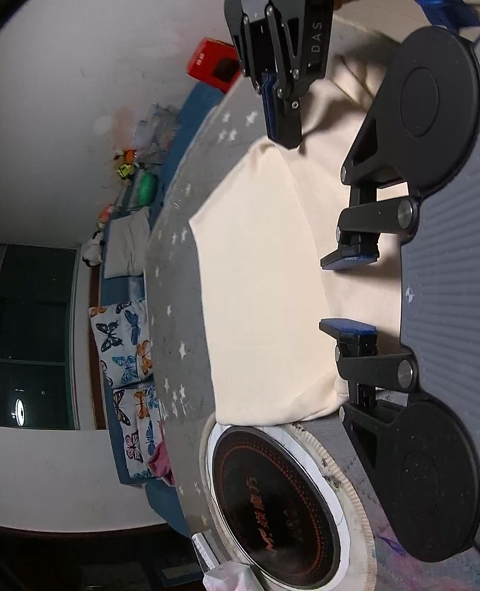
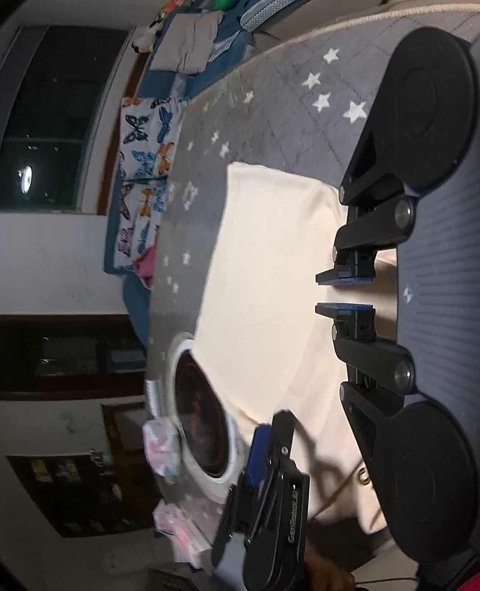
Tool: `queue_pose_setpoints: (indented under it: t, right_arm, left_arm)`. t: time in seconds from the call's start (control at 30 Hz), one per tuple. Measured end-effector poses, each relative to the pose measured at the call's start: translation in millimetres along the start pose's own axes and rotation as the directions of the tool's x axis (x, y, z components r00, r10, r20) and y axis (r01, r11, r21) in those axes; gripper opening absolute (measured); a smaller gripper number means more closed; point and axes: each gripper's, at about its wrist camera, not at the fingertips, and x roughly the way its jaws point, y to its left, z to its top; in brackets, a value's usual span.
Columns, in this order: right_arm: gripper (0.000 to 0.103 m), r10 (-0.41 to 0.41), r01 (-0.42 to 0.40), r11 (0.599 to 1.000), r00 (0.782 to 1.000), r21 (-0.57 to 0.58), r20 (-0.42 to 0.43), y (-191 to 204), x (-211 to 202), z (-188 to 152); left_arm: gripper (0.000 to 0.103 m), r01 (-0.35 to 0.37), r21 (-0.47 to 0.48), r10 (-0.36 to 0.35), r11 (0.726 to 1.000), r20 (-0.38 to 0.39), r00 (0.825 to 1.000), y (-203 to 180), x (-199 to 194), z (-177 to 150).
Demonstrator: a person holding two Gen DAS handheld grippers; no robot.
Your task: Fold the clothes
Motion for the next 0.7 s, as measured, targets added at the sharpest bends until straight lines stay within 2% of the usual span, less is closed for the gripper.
queue_pose_setpoints:
  t: [0.17,0.3,0.47,0.7]
  right_arm:
    - [0.009,0.001,-0.001,1.000,1.000,-0.009,-0.026,-0.8,-6.5,-3.0]
    - [0.009,0.056,-0.059,0.995,0.998,-0.077,-0.031,10.8,-25.2,-5.1]
    - [0.009,0.072,-0.084,0.990,0.992,-0.117,-0.106,18.5,-27.1,-21.8]
    - [0.009,0.074,-0.085,0.988,0.993,-0.133,-0.087,23.5,-37.4,-23.2]
  left_arm:
    - [0.032,0.000,0.003,0.000,1.000,0.004,1.000,2.5,-6.8,-0.3]
    - [0.032,0.034,0.047,-0.035,0.998,0.012,0.999,-0.8,-27.4,-5.4]
    - [0.032,0.066,0.099,-0.066,0.993,-0.004,0.998,-4.8,-47.7,-18.1]
    - [0.033,0.073,0.152,-0.070,0.986,-0.021,0.997,-2.5,-70.8,-30.9]
